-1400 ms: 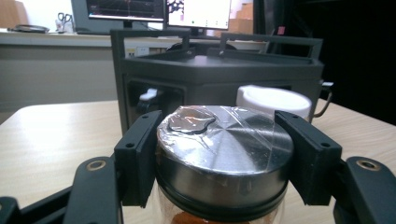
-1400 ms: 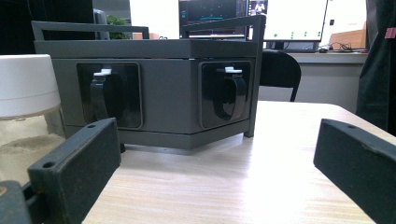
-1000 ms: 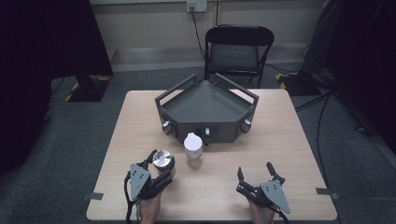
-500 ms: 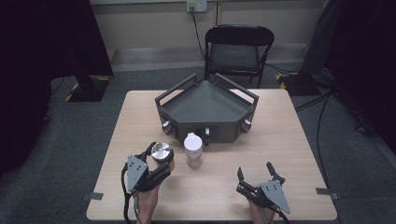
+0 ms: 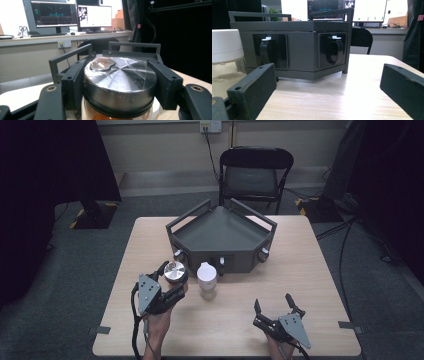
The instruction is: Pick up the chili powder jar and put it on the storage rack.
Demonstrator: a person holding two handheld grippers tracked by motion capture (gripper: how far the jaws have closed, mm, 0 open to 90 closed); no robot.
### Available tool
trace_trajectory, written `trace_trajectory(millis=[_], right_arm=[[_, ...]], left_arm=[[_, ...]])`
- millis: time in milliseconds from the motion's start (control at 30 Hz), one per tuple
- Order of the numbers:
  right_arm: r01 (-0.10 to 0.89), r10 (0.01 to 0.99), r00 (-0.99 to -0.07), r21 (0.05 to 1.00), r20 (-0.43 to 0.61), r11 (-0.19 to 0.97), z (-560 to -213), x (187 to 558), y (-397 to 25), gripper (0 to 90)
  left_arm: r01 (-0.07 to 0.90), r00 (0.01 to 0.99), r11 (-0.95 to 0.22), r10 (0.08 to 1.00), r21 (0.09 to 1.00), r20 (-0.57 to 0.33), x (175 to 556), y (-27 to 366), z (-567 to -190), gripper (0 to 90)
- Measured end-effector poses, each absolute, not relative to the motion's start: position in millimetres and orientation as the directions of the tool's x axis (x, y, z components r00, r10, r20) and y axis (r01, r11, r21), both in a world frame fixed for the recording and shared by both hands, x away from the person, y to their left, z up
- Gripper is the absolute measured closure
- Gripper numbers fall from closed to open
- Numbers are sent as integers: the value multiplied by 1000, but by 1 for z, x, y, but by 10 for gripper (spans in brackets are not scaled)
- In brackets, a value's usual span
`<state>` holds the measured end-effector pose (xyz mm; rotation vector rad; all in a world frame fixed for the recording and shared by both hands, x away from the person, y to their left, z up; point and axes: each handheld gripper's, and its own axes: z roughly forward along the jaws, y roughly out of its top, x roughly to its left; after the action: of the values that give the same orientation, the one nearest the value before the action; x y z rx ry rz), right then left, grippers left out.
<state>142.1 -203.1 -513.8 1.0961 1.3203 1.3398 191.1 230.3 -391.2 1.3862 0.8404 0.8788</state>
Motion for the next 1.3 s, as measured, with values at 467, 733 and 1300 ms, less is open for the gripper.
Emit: trace_trajectory(millis=[467, 733, 1300], right_arm=[[-26, 985, -174, 1000, -13, 8, -514, 142, -204, 0], [-26, 985, -175, 1000, -12, 8, -514, 142, -204, 0], [-26, 985, -175, 1000, -11, 7, -514, 142, -204, 0]], left_arm=[[-23, 455, 11, 890, 1000, 1, 209, 216, -375, 350], [-18, 462, -25, 886, 1000, 30, 222, 203, -361, 350], [32, 435, 28, 899, 999, -39, 264, 180, -350, 350]])
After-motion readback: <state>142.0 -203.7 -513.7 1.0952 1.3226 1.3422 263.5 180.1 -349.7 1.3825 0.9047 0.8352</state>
